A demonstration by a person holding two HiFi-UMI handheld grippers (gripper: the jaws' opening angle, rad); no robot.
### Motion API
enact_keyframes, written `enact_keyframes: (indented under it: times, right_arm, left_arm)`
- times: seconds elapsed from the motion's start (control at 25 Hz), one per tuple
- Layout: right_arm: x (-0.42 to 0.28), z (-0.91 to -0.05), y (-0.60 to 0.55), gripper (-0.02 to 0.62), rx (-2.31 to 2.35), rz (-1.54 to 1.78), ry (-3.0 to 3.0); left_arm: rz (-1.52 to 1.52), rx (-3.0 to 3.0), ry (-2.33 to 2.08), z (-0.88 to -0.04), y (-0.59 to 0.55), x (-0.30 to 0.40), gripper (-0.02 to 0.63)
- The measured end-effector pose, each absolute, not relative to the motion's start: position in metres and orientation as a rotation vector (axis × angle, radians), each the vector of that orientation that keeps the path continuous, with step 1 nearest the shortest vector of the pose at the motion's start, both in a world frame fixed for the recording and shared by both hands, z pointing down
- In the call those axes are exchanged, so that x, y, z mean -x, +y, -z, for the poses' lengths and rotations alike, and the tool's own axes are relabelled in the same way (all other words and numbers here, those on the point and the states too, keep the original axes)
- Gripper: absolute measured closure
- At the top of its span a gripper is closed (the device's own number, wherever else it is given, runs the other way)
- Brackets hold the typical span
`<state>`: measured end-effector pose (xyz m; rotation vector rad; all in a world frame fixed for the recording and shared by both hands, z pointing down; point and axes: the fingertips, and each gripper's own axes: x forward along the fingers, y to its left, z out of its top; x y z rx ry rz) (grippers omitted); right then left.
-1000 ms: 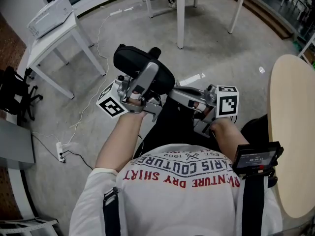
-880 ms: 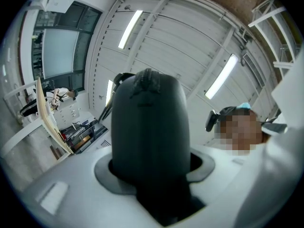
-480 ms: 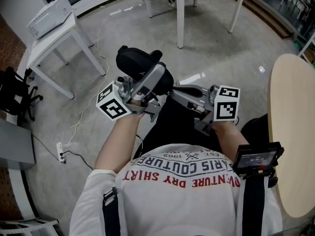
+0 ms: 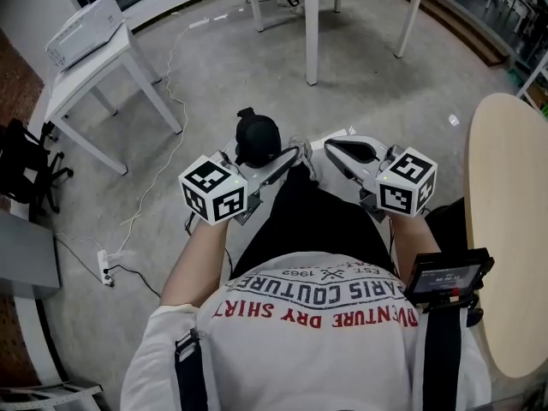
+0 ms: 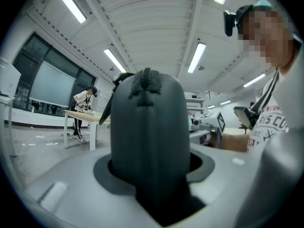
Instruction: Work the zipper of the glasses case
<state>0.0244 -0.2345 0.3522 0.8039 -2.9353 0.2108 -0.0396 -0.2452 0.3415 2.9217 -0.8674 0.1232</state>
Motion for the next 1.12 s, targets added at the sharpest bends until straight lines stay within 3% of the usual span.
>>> enact_keyframes:
  times: [1.12]
  right_arm:
    - [-0.0239, -0.3611, -0.2372, 0.597, -0.805, -0.202, -2.876]
  left_arm:
    - [-0.205, -2.896, -0.824, -0.3547, -0.2425, 0.0358, 0.362]
